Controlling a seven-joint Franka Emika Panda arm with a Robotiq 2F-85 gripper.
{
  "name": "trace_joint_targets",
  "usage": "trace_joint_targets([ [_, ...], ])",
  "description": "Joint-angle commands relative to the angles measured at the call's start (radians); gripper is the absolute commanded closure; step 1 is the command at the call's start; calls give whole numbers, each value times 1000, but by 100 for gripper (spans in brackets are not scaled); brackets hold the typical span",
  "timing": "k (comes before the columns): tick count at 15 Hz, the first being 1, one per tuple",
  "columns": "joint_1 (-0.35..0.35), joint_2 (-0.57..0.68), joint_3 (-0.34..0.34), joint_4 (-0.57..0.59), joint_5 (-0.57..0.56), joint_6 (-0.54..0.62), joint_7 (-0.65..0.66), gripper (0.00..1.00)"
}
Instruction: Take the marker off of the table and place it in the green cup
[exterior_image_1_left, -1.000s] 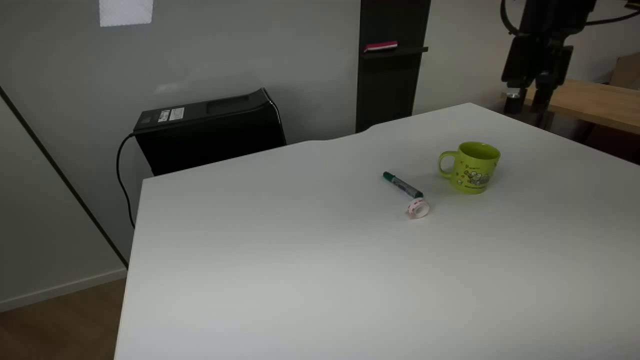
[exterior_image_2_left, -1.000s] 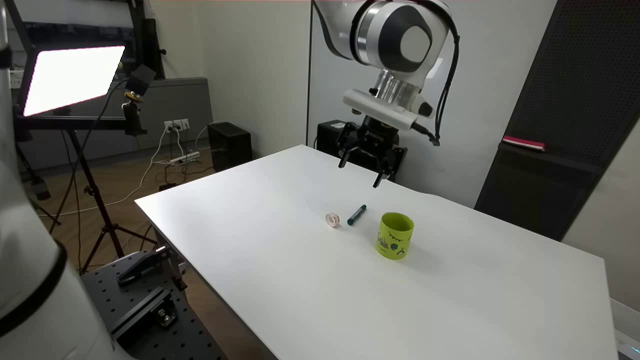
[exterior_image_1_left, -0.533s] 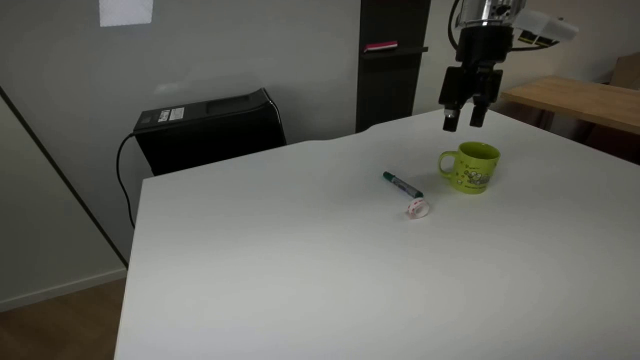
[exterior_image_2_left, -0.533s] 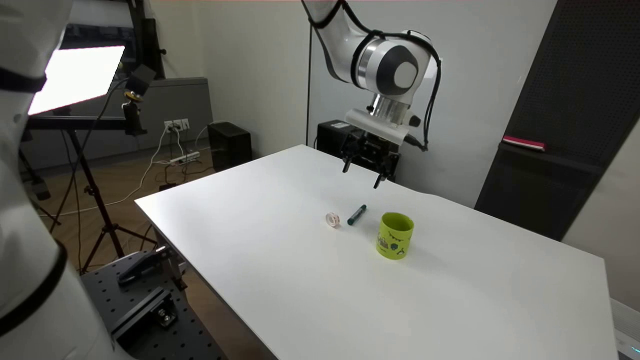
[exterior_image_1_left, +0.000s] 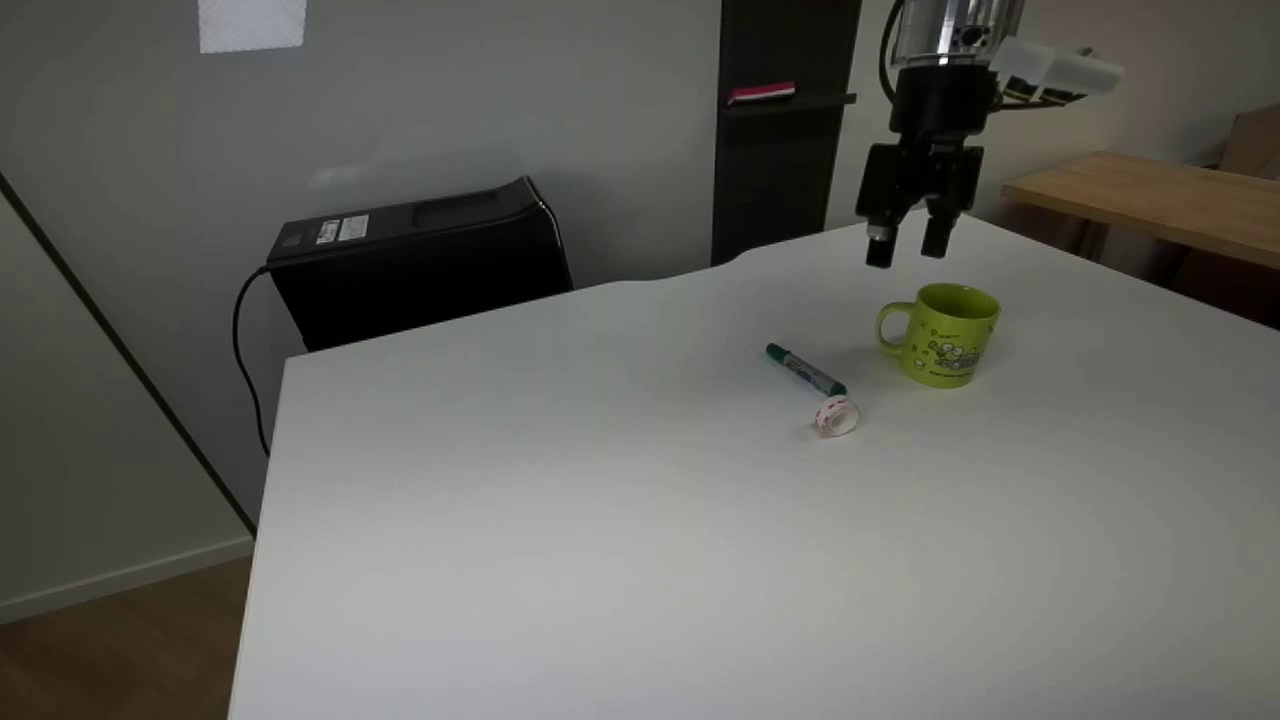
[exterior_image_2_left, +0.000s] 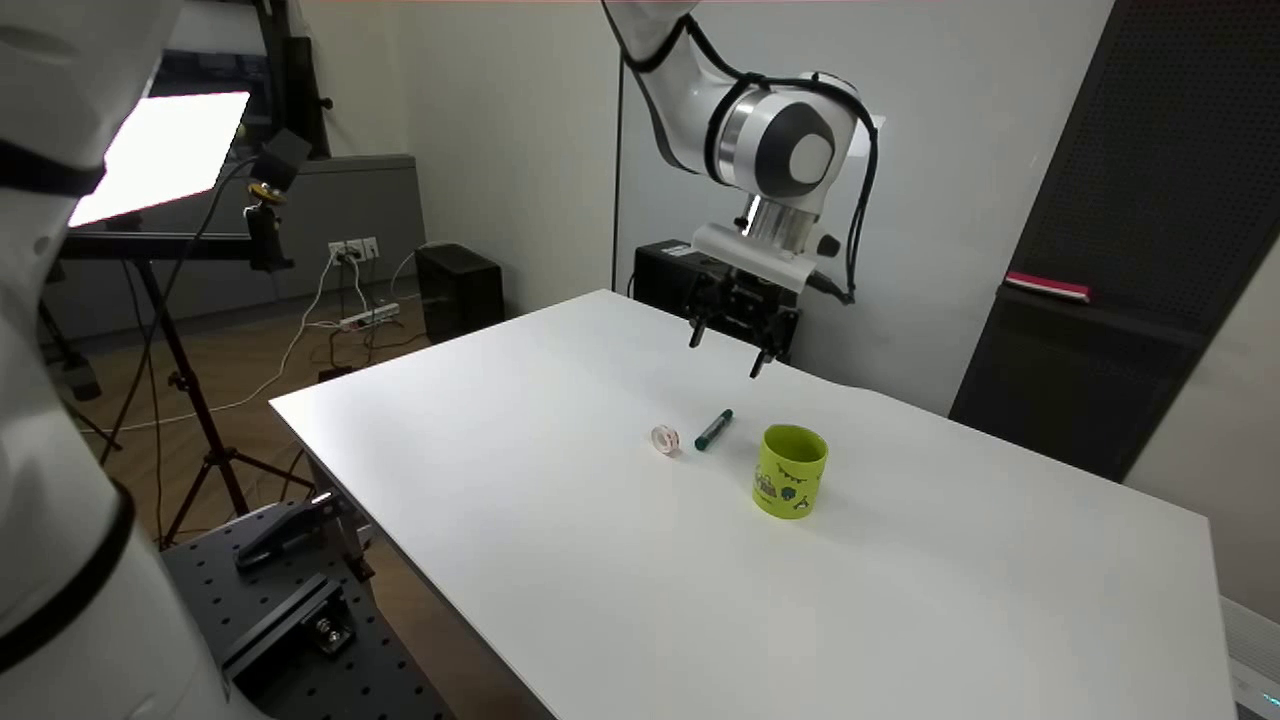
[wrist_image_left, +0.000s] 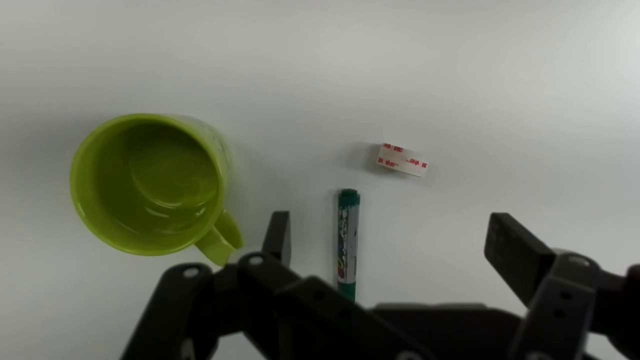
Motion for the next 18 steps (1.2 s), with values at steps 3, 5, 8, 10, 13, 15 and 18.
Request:
trace_joint_targets([
  [3, -14, 57, 18, 53, -26, -26, 18, 0],
  [5, -6, 91, 16, 70, -44, -14, 25, 0],
  [8, 2, 139, 19, 91, -71, 20, 30, 0],
  [10, 13, 172, 17, 108, -86, 52, 54, 0],
  [13, 31, 226, 9, 151, -87, 81, 135, 0],
  [15, 43, 265, -1, 193, -95, 69, 200, 0],
  [18, 61, 316, -19, 249, -107, 58, 285, 0],
])
